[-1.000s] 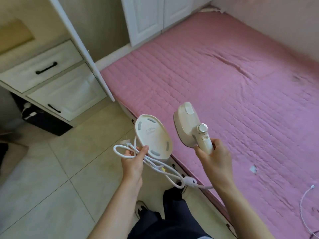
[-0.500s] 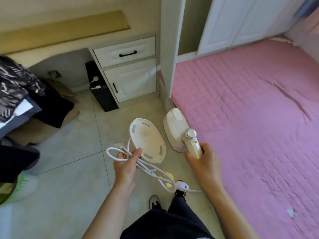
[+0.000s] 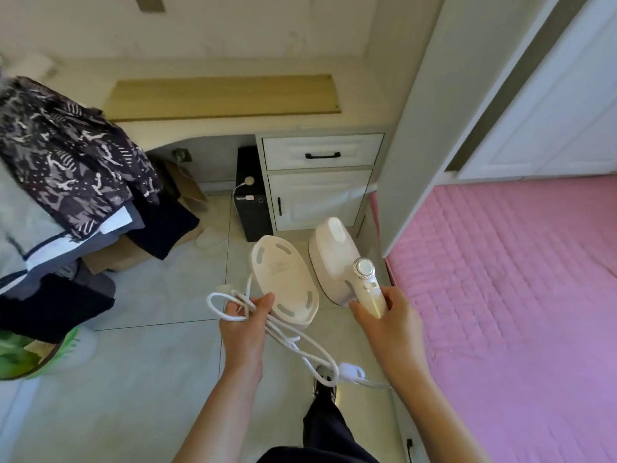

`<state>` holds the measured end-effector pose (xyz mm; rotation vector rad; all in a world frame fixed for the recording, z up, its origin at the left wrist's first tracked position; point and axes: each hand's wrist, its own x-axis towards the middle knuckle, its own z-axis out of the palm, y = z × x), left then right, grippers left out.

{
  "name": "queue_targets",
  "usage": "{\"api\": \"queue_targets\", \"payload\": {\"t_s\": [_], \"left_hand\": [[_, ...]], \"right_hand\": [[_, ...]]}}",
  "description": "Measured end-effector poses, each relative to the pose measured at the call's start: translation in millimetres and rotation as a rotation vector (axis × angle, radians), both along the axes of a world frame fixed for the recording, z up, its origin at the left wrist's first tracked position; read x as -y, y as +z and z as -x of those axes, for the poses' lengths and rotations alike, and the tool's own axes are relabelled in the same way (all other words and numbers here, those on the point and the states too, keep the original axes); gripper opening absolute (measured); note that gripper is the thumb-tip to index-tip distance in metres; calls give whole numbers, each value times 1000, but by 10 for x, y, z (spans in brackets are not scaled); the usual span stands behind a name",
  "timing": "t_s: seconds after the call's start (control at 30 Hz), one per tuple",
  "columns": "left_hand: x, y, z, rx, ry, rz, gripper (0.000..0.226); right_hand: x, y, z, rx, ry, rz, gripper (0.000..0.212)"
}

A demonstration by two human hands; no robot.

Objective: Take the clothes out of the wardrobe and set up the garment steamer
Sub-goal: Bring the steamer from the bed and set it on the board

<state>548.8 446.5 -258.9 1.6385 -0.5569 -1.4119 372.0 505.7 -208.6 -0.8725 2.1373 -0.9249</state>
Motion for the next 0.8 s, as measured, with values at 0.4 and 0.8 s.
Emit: {"api": "queue_targets", "payload": {"t_s": [0.4, 0.8], "left_hand": [[1455, 122, 409, 30, 144, 81, 21], [3225, 113, 56, 45, 192, 156, 20]], "right_hand": [[1749, 192, 517, -3, 103, 63, 24], [3429, 207, 210, 29, 130, 65, 20]]}}
